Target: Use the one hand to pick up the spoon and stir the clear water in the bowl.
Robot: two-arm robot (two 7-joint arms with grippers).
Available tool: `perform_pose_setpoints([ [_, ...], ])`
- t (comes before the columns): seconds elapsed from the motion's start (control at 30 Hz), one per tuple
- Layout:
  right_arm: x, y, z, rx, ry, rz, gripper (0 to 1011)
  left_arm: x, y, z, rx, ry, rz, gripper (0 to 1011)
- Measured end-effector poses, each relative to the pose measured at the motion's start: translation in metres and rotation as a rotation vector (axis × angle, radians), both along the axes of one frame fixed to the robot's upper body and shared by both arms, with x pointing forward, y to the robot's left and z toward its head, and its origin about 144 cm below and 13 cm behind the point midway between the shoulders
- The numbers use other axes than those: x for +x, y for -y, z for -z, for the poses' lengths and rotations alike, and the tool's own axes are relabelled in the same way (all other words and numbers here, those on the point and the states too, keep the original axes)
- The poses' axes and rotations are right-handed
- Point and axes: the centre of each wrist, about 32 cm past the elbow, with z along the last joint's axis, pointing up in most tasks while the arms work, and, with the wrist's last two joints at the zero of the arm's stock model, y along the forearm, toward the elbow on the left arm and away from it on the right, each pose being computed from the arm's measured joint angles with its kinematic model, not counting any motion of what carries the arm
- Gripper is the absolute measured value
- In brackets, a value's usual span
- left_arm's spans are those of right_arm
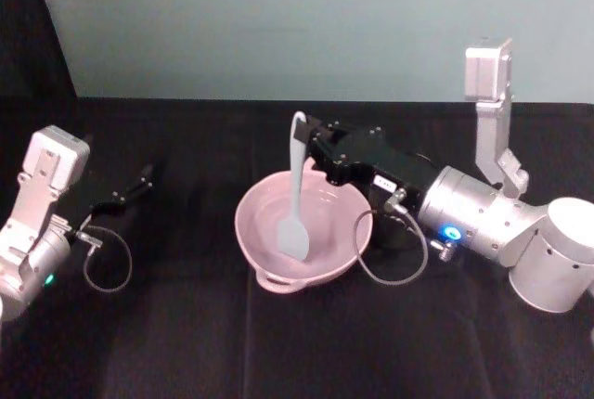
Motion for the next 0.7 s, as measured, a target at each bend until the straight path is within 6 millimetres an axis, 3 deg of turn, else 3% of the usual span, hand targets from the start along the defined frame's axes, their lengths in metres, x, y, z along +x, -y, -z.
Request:
perform_pose_setpoints([
  [0.43, 0.036, -0.026, 0.006, 0.014, -0.006, -0.002, 95, 0.000, 0.000, 0.000, 0.000, 0.000, 0.000, 1011],
  [0.7, 0.055, -0.022, 0.003, 0.002, 0.003, 0.047, 95, 0.000, 0.000, 0.000, 0.000, 0.000, 0.000, 1011],
])
